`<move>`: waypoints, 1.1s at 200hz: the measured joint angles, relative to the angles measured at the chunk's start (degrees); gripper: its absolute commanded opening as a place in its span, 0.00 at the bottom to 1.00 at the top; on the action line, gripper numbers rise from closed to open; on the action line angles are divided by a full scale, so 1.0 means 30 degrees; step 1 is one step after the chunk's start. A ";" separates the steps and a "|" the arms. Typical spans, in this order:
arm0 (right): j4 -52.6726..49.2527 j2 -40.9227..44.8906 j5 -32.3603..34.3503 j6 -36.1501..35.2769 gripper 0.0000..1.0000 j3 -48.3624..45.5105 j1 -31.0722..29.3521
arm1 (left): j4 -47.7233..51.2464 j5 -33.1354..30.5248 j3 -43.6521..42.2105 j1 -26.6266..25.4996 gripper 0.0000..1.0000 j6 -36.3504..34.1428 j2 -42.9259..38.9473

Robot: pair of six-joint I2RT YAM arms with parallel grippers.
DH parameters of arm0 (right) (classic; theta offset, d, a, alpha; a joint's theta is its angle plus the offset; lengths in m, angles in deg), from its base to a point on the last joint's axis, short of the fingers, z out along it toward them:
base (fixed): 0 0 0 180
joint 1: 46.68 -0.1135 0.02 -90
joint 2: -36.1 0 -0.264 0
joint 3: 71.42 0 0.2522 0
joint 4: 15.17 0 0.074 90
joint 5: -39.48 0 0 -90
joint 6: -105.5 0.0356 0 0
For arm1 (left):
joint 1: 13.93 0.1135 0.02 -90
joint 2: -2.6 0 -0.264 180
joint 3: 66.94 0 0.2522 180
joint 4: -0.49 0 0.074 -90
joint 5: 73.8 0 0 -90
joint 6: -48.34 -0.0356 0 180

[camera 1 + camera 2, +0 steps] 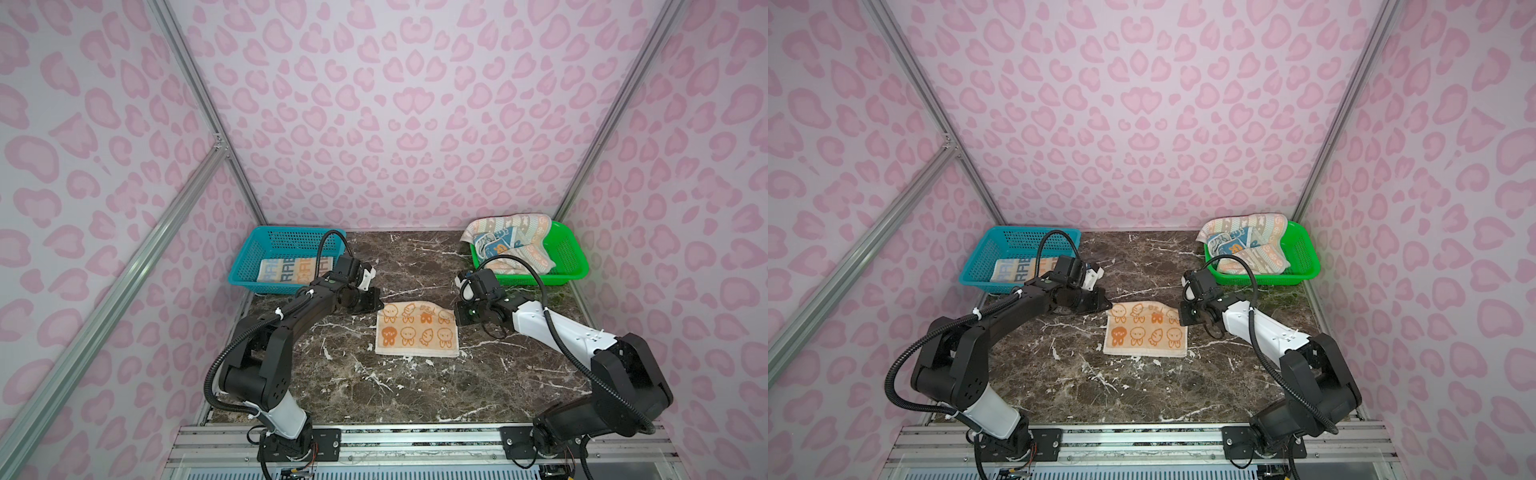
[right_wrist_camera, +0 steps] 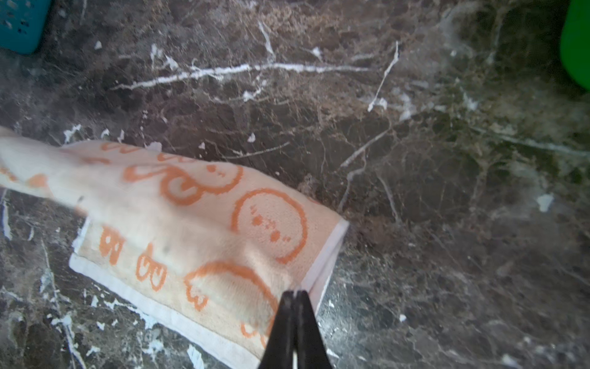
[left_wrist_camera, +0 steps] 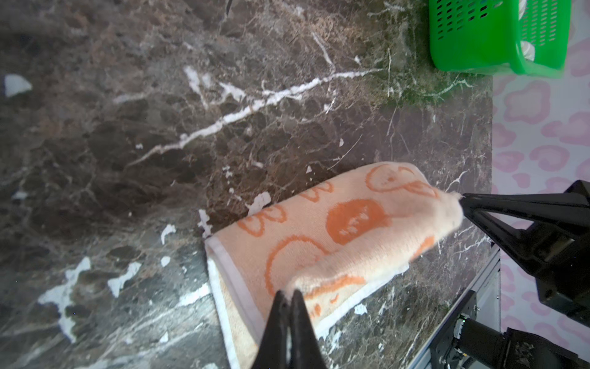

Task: Fold and stack the towels
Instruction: 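Fold the towel's farther edge toward the robot with both grippers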

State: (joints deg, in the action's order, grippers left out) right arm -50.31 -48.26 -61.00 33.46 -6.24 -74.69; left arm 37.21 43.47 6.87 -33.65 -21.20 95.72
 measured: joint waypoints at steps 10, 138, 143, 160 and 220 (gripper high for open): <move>-0.0066 0.0277 -0.0015 0.0168 0.00 -0.0525 -0.0226 | 0.0029 0.0015 -0.0503 -0.0051 0.03 0.0007 -0.0321; 0.0007 0.2004 -0.0007 0.2295 0.03 -0.3694 -0.1450 | 0.0466 0.0692 -0.3104 -0.0605 0.03 0.0328 -0.1807; 0.0102 0.1931 -0.0007 0.2331 0.03 -0.3745 -0.1523 | 0.0481 0.0685 -0.3162 -0.0605 0.03 0.0342 -0.1800; 0.0168 0.1690 0.0044 0.2484 0.03 -0.3825 -0.1756 | 0.0459 0.0678 -0.3344 -0.0656 0.03 0.0401 -0.1683; 0.0102 0.1581 0.1020 0.2652 0.07 -0.3956 -0.2739 | 0.0867 0.0612 -0.4153 -0.0714 0.03 0.0517 -0.1268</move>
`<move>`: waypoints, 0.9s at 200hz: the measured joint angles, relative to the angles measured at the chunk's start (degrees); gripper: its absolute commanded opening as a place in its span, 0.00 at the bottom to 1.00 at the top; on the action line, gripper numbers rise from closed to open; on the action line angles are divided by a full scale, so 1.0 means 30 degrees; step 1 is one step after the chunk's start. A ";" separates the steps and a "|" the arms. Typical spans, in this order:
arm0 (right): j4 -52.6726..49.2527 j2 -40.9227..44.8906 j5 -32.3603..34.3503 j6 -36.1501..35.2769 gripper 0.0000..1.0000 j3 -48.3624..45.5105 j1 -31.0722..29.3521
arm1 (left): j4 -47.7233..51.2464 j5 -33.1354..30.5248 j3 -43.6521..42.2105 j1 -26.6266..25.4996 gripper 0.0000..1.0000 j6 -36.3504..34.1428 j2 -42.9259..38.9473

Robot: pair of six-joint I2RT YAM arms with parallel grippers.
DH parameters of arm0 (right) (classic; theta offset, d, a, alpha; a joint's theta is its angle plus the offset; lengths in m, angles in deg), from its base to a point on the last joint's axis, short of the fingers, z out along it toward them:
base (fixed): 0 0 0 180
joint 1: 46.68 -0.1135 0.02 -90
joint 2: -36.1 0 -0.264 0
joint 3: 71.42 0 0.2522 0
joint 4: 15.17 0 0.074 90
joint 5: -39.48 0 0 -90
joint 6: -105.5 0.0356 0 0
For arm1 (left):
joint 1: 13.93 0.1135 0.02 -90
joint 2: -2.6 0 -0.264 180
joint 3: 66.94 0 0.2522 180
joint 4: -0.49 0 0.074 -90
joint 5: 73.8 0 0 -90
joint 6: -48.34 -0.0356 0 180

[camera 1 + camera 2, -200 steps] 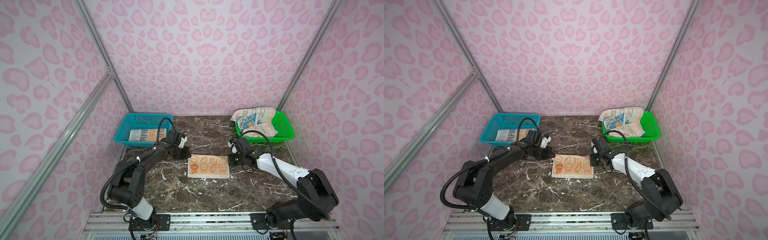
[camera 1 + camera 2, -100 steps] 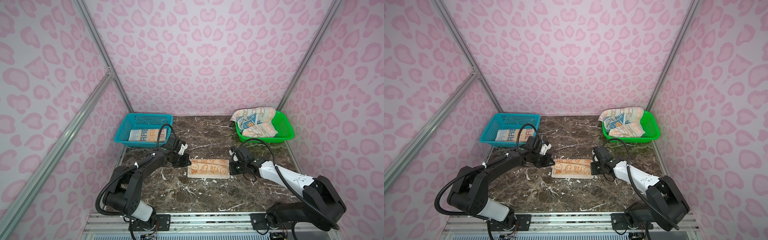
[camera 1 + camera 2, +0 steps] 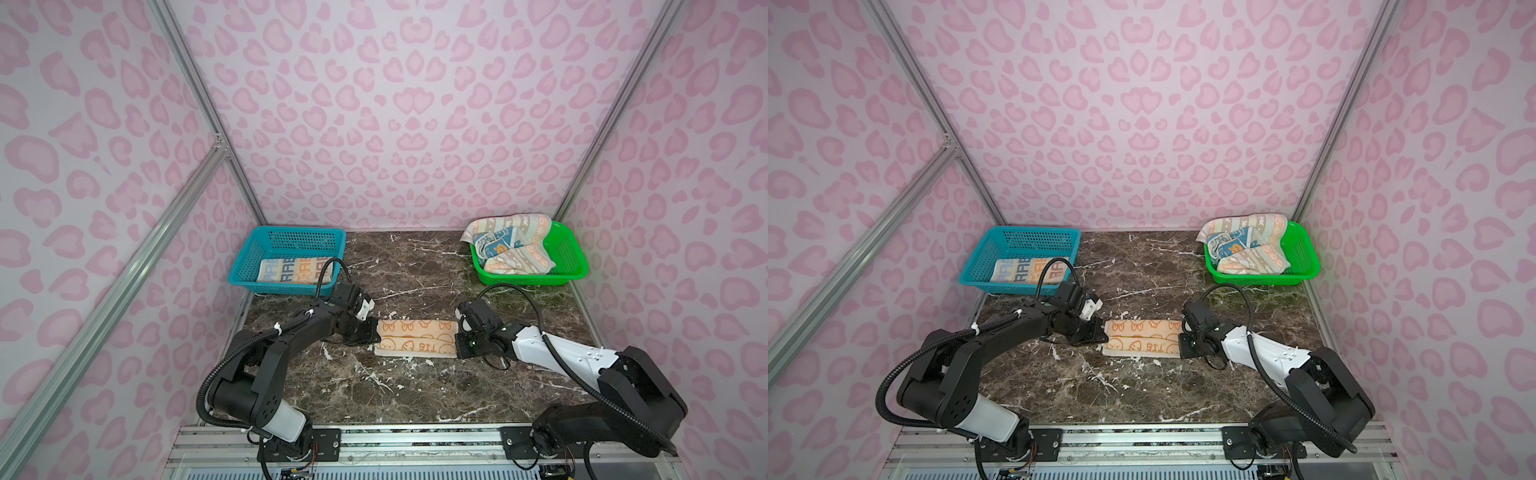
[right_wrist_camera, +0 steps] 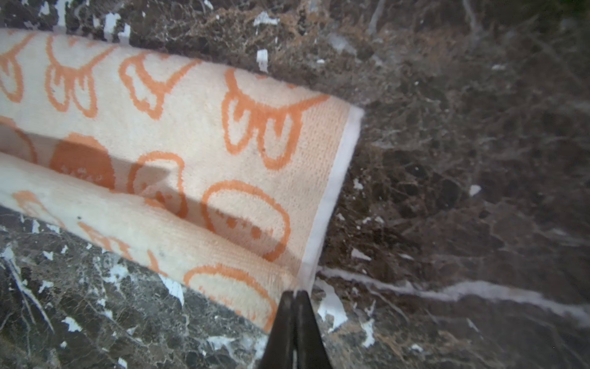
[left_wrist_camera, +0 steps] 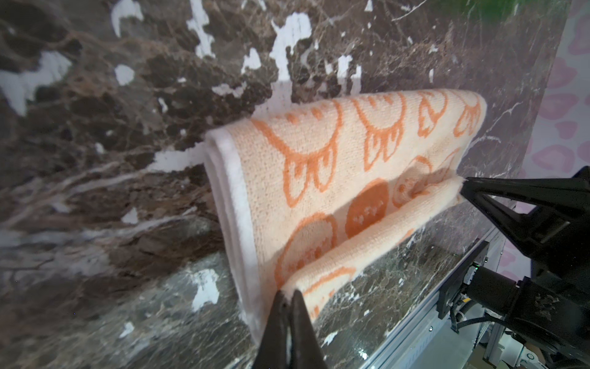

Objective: Fold and stack the towels

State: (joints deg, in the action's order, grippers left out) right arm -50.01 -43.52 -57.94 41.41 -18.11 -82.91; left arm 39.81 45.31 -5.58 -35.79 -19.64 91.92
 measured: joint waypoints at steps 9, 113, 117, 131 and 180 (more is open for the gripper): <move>-0.0168 -0.0036 0.0219 -0.0044 0.10 0.0044 -0.0342 | 0.0211 -0.0066 0.0000 0.0000 0.03 -0.0015 0.0117; -0.1698 0.1712 0.1100 -0.1100 0.41 0.1406 -0.1916 | 0.2601 -0.1974 0.1253 -0.0102 0.58 0.0015 -0.1923; -0.1654 0.1719 0.0903 -0.1217 0.41 0.1494 -0.1916 | 0.2637 -0.1989 0.1384 -0.0146 0.58 0.0051 -0.2047; -0.1413 0.1406 0.0080 -0.1457 0.40 0.1872 -0.1931 | 0.2652 -0.1967 0.1945 -0.0597 0.57 0.0197 -0.2280; 0.0211 -0.1501 -0.2543 -0.0656 0.35 0.2317 -0.2135 | 0.0408 -0.0954 0.1494 -0.2375 0.29 0.2193 -0.0801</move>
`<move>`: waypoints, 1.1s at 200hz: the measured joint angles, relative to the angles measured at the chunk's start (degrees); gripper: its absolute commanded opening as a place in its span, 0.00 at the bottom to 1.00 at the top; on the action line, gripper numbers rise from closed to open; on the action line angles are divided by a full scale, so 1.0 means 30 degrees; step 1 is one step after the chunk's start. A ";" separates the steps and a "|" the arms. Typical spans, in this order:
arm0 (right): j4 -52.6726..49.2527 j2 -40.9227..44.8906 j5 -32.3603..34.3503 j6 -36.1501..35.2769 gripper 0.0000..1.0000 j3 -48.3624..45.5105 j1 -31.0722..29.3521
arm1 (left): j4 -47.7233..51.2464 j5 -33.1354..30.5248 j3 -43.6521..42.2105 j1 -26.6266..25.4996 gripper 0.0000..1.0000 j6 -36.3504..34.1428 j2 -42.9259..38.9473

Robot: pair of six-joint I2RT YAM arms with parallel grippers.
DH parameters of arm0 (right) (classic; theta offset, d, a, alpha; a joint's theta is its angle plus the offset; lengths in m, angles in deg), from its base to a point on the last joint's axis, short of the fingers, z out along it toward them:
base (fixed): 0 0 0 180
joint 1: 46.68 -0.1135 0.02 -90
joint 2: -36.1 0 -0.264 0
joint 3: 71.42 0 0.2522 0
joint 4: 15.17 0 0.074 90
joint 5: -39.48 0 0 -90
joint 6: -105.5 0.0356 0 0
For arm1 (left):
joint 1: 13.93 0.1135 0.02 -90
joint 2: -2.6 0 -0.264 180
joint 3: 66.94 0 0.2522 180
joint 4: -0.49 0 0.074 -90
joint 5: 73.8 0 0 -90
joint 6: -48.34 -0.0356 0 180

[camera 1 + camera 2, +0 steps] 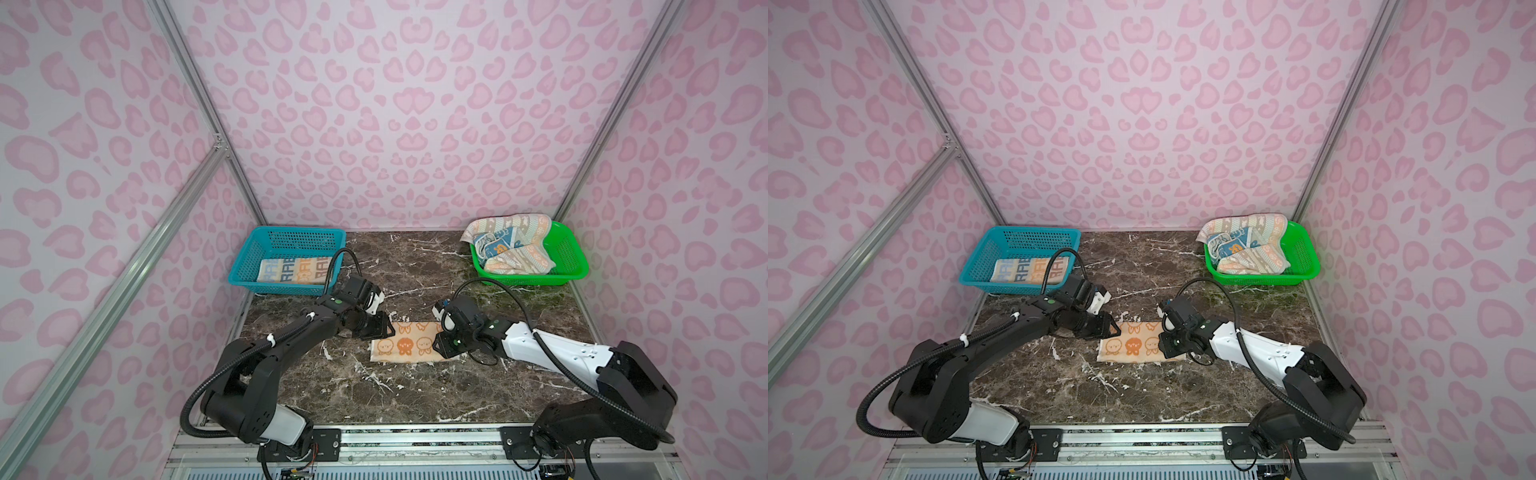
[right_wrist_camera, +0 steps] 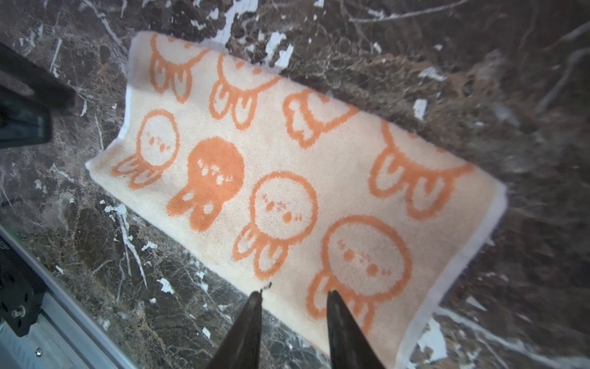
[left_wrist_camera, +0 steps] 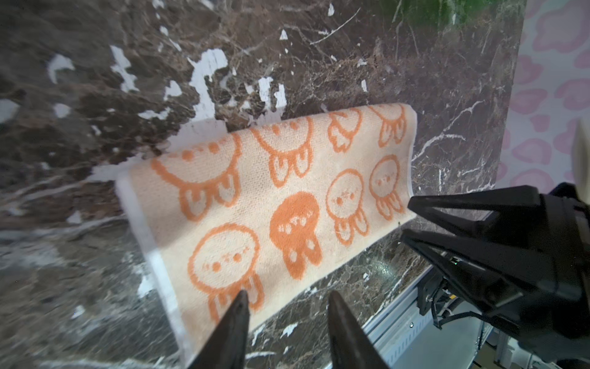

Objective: Fold and stack the towels

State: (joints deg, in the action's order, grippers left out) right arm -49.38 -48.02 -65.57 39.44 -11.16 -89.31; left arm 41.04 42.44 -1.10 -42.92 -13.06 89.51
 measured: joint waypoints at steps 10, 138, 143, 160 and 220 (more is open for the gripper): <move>0.0007 -0.0466 -0.0197 0.0328 0.35 -0.0007 -0.0066 | -0.0342 0.0109 -0.0386 -0.0073 0.26 0.0452 0.0430; -0.1450 0.3045 0.0146 0.0845 0.51 -0.1639 0.0962 | 0.0255 -0.0299 -0.1676 -0.0087 0.46 0.0918 -0.1435; -0.1610 0.3082 0.0168 0.0605 0.52 -0.1566 0.0962 | 0.0233 -0.0233 -0.1916 -0.0087 0.45 0.0925 -0.1450; -0.2244 0.3075 0.0525 -0.0386 0.59 -0.1100 0.0743 | 0.0117 -0.0153 -0.2798 -0.0087 0.39 0.0947 -0.1443; -0.2244 0.2237 0.3111 -0.5792 0.70 0.0678 -0.1785 | -0.0430 -0.0415 -0.4182 0.0058 0.35 0.1596 -0.1071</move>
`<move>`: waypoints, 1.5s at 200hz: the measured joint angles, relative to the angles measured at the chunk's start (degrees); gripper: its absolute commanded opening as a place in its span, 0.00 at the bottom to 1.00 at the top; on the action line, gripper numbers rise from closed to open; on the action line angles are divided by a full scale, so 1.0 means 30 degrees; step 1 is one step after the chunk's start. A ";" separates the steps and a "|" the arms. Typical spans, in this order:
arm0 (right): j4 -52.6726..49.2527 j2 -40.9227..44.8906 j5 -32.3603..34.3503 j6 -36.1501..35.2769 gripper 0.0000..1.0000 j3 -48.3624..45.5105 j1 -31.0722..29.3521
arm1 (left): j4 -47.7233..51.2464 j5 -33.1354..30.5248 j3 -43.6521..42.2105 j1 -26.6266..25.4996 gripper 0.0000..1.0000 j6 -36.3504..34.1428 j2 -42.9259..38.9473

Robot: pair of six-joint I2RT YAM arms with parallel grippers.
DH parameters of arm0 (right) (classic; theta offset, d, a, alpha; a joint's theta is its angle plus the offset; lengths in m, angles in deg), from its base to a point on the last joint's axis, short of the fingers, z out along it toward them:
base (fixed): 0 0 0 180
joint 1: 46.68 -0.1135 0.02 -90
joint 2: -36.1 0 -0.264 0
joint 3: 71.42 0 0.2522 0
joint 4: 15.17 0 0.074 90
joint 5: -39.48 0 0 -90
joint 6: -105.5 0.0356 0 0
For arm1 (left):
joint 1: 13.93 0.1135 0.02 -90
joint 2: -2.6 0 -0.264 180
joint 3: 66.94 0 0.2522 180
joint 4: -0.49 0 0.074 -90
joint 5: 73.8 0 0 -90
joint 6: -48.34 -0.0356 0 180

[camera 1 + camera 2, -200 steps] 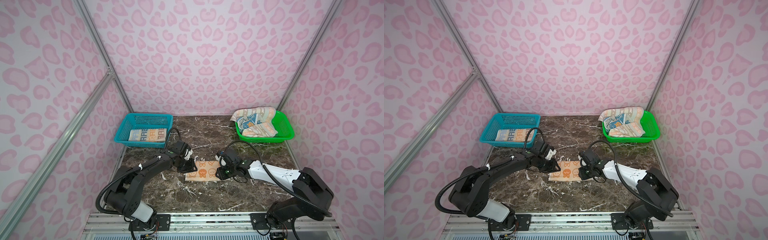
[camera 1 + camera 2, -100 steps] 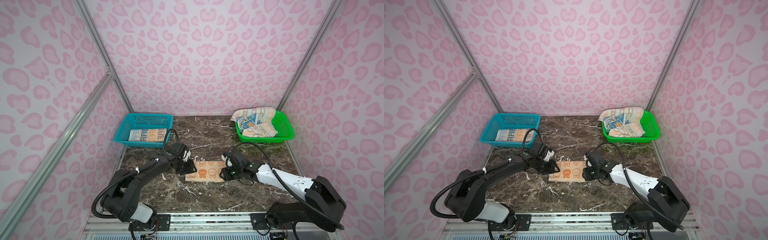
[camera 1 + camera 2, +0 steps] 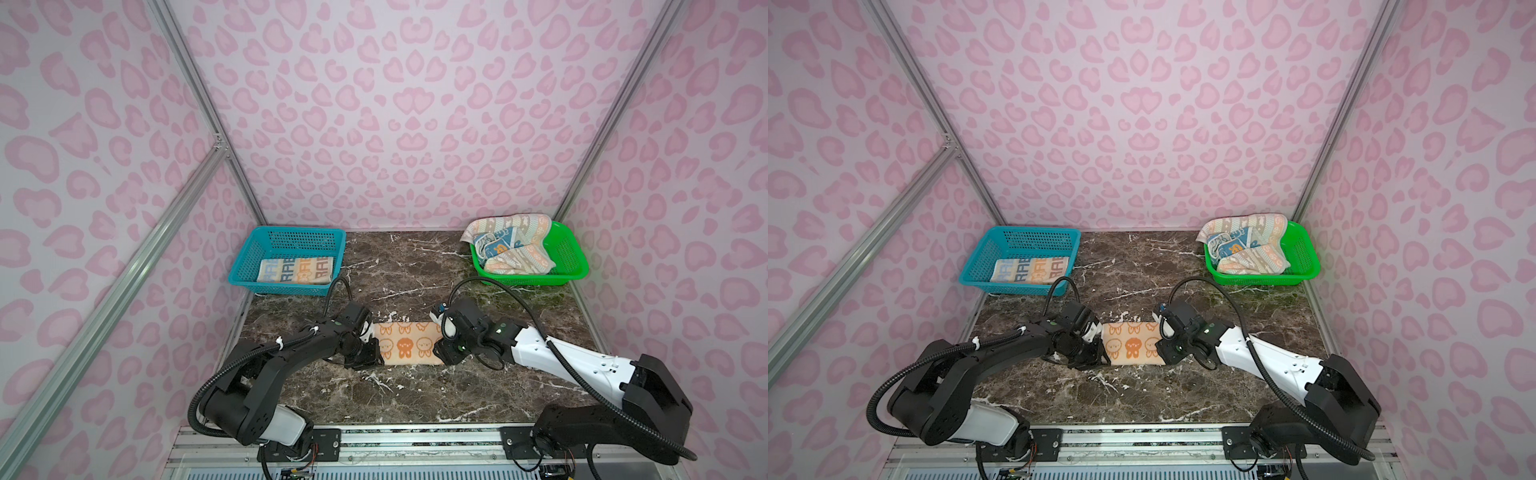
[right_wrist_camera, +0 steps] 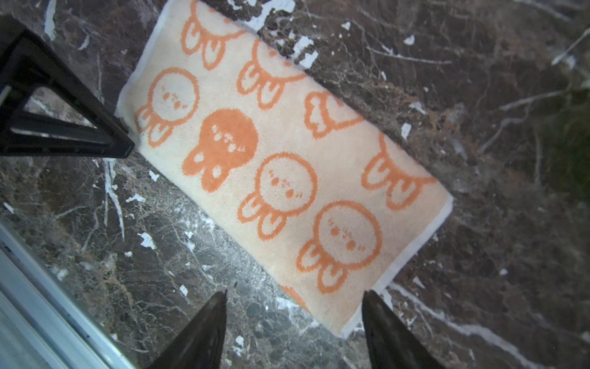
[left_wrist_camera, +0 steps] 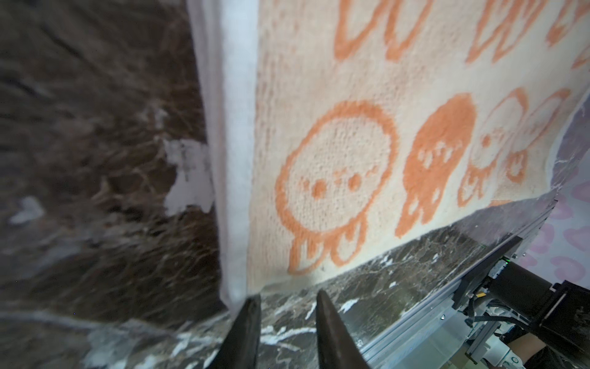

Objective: Fold and stack the towels

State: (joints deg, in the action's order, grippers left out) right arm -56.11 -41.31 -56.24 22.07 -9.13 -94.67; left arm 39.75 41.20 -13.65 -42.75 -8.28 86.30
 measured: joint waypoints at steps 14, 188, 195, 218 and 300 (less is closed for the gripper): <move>0.0685 -0.0357 0.0117 -0.1872 0.70 0.0000 -0.0860 | 0.0321 -0.0364 0.0277 0.0240 0.44 0.0066 -0.0838; 0.1727 -1.1373 -0.2397 -0.9938 0.35 0.6885 -0.1661 | 0.1428 0.0685 -0.1909 0.7249 0.81 0.1253 -0.6972; 0.2033 -1.1329 -0.2433 -0.9945 0.25 0.6739 -0.1632 | 0.1173 0.0918 -0.2040 0.7249 0.81 0.1362 -0.6761; 0.3774 -1.0724 -0.2827 -0.9581 0.13 0.5668 -0.1188 | 0.0146 0.1683 -0.2310 0.7184 0.81 0.1712 -0.5763; 0.6878 -0.9253 -0.5093 -0.7482 0.10 0.3279 -0.0124 | -0.6084 0.4146 -0.2907 0.5202 0.80 0.3920 -0.0962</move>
State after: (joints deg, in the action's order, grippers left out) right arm -35.47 -69.07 -71.52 -0.38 0.71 -95.04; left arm 21.50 53.63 -22.37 -27.14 3.48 83.42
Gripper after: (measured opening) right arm 0.106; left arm 0.801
